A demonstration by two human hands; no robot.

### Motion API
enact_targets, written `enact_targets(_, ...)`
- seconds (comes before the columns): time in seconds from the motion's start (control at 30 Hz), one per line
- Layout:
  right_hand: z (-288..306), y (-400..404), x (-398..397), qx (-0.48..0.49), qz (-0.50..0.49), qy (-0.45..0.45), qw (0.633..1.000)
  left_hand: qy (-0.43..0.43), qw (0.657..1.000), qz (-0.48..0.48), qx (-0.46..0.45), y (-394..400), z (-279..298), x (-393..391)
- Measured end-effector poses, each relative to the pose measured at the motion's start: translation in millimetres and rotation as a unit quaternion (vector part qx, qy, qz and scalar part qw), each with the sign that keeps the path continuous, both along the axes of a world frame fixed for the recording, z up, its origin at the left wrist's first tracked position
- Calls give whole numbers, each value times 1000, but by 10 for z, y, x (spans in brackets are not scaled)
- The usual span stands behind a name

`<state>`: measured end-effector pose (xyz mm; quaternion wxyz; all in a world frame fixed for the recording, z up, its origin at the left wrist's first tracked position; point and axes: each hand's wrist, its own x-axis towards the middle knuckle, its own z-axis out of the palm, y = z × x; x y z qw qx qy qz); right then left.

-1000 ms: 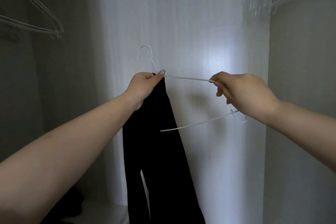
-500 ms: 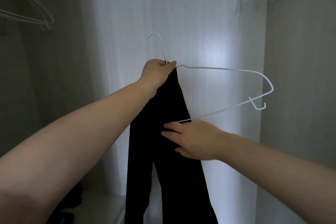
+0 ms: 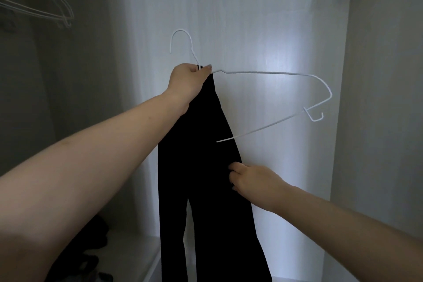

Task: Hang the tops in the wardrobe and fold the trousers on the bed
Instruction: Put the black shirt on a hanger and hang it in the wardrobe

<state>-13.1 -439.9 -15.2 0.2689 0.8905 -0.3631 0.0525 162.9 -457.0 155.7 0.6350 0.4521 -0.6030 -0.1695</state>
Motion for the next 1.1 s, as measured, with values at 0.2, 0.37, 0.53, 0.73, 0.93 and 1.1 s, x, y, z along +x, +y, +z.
enact_targets(0.2,172,13,-299,14,56,-75,995,-48,995,88,-20,-74,-92,287)
enact_targets(0.37,398,-7,-594,78,32,-62,995,-128,981,147,-10,-171,-275,566)
enact_targets(0.53,595,-30,-692,76,-27,-61,995,-186,965,186,-1,-217,-417,691)
enact_targets(0.73,871,44,-831,54,-40,-32,997,-240,952,191,-1,-213,-497,730)
enact_targets(0.93,1100,101,-785,55,-14,-62,996,-310,938,156,-20,-158,-524,440)
enact_targets(1.1,1138,93,-577,71,0,-104,992,-312,945,93,-41,-122,-479,61)
